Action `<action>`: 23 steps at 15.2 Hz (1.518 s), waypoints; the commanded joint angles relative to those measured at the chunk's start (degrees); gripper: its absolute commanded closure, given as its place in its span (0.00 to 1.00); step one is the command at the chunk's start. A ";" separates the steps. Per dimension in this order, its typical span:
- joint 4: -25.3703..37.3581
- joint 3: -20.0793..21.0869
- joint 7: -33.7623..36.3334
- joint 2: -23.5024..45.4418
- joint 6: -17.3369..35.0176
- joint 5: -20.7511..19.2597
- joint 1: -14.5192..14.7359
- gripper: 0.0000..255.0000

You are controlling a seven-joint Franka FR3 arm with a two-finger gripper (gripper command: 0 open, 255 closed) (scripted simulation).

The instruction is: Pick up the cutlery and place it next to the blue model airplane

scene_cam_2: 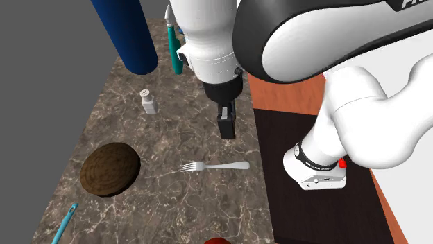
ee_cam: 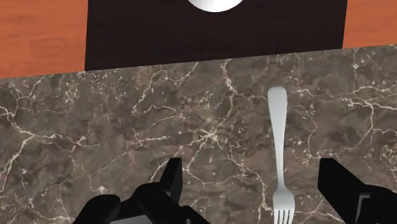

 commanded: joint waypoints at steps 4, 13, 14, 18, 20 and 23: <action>-4.34 3.33 0.98 5.60 11.36 2.11 2.91 0.00; -8.40 6.70 2.06 14.28 25.19 3.74 5.37 0.00; -8.88 6.77 2.07 14.79 26.18 3.79 5.39 0.00; -10.04 6.95 2.08 16.22 28.77 3.89 5.42 0.00; -10.03 6.95 2.08 16.22 28.77 3.89 5.42 0.00; -10.03 6.95 2.08 16.22 28.77 3.89 5.42 0.00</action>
